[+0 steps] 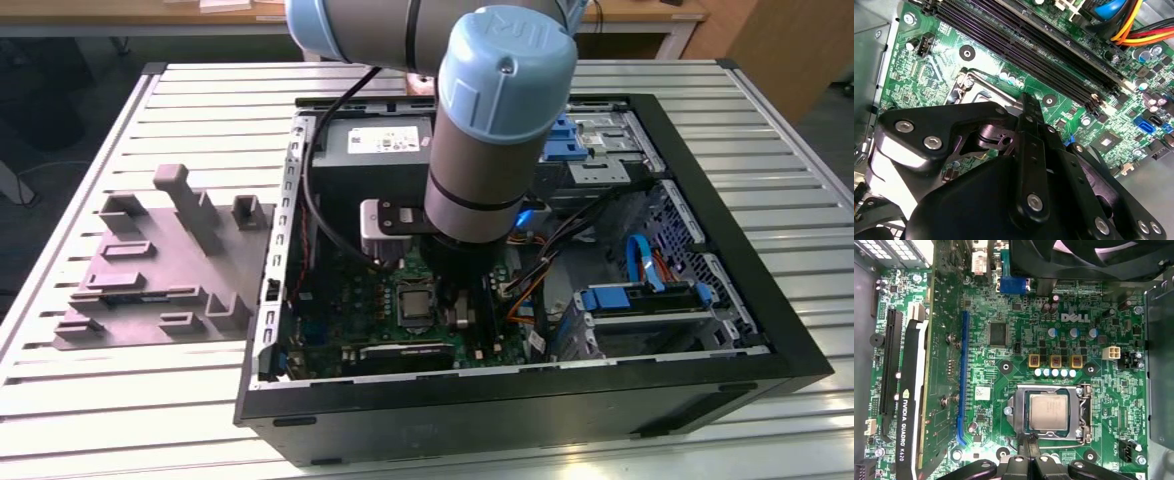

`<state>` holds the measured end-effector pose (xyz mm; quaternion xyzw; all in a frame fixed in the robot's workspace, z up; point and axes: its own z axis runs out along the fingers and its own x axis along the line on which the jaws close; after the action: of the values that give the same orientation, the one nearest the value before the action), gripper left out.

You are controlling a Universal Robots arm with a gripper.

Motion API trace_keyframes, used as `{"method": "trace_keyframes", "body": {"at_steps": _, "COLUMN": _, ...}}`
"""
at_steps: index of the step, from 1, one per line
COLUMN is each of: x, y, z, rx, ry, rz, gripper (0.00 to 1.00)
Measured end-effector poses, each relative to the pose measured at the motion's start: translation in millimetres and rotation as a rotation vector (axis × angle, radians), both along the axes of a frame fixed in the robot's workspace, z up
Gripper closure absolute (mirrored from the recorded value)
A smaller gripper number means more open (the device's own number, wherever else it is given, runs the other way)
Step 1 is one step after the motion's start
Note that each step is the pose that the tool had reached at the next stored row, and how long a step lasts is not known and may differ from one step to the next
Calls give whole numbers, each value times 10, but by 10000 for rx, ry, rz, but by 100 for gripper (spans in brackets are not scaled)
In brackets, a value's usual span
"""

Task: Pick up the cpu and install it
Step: 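Install the first cpu locking lever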

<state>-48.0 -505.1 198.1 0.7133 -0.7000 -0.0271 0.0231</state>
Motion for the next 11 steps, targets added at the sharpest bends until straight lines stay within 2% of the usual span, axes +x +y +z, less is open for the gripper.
{"method": "trace_keyframes", "body": {"at_steps": 11, "x": -1, "y": -12, "z": -61, "rx": -3, "ry": 0, "rz": 137, "gripper": 89}}
